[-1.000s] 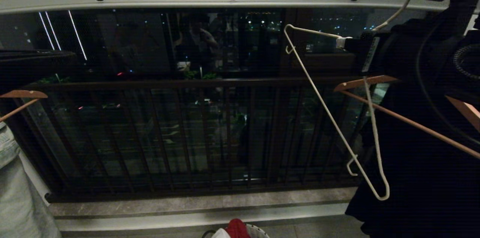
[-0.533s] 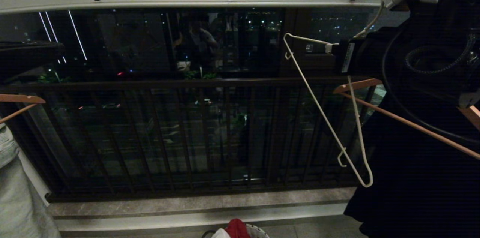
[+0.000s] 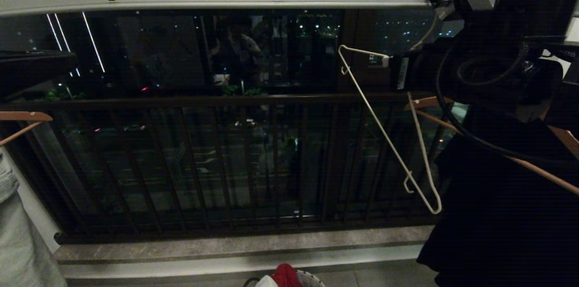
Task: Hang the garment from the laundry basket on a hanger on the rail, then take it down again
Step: Hang the clothes rack on the clothesline
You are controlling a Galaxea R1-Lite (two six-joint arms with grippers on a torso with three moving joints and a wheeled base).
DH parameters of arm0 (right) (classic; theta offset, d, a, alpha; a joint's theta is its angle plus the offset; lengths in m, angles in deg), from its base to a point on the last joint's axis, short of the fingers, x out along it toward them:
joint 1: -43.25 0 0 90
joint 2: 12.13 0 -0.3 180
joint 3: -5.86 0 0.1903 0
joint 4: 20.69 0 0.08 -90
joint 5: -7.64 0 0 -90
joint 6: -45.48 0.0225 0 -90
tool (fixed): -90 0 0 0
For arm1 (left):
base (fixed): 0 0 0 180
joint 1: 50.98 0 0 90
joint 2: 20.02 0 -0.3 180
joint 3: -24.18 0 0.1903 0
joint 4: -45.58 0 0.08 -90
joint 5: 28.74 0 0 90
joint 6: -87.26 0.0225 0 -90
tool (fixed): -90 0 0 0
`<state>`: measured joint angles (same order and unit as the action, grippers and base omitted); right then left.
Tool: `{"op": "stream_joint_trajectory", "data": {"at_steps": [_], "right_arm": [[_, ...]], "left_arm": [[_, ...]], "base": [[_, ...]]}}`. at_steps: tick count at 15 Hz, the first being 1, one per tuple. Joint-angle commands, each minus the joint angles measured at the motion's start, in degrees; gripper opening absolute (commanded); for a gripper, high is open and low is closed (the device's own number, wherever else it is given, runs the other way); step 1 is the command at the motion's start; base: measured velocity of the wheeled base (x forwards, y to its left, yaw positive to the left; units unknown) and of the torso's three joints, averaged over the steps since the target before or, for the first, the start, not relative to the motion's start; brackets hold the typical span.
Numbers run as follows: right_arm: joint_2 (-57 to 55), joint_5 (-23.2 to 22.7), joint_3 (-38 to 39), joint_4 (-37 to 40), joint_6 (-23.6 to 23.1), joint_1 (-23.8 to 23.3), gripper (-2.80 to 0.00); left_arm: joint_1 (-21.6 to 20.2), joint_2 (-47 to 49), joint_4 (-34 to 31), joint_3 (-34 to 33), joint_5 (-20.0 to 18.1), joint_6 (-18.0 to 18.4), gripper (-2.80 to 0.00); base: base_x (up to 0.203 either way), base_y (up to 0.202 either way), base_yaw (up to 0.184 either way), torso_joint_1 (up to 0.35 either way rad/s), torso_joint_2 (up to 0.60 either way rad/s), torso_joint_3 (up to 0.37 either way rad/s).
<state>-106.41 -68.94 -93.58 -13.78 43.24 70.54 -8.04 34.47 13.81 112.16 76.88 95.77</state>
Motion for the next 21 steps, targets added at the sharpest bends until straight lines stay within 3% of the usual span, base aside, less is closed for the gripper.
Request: {"op": "stream_joint_trajectory", "data": {"at_steps": [1,4,5,10,15,17,20,21], "right_arm": [[-2.0,0.1,-0.9,-0.2,-0.3,-0.2,-2.80],[-1.7,0.2,-0.6,-0.3,-1.2,-0.2,-2.80],[-1.4,0.1,-0.6,-0.3,-1.2,-0.2,0.00],[1.5,0.1,0.5,-0.1,-1.2,-0.1,0.00],[12.0,0.1,4.7,1.3,-1.9,0.4,0.00],[18.0,-1.0,5.6,8.5,-1.5,0.5,0.00],[27.1,-6.7,5.9,18.7,-0.5,0.4,0.00],[29.2,-7.6,6.0,21.3,-0.4,0.4,-2.80]], "left_arm": [[0.0,0.3,0.0,0.0,0.1,0.0,-2.80],[0.0,0.2,0.0,0.0,0.1,0.0,-2.80],[0.0,0.2,0.0,0.0,0.1,0.0,-2.80],[0.0,0.2,0.0,-0.1,0.1,0.1,-2.80],[0.0,1.0,-0.1,-0.2,0.0,0.0,-2.80],[-0.2,1.9,0.0,-0.3,0.0,-0.2,-2.80],[-0.3,2.7,-0.2,-0.5,0.0,-0.2,-2.80],[-0.3,2.6,-0.2,-1.1,0.1,0.0,-2.80]], "base": [[0.000,0.000,0.000,0.000,0.00,0.000],[0.000,0.000,0.000,0.000,0.00,0.000],[0.000,0.000,0.000,0.000,0.00,0.000],[0.000,0.000,0.000,0.000,0.00,0.000],[0.000,0.000,0.000,0.000,0.00,0.000],[0.000,0.000,0.000,0.000,0.00,0.000],[0.000,0.000,0.000,0.000,0.00,0.000],[0.000,0.000,0.000,0.000,0.00,0.000]]}}
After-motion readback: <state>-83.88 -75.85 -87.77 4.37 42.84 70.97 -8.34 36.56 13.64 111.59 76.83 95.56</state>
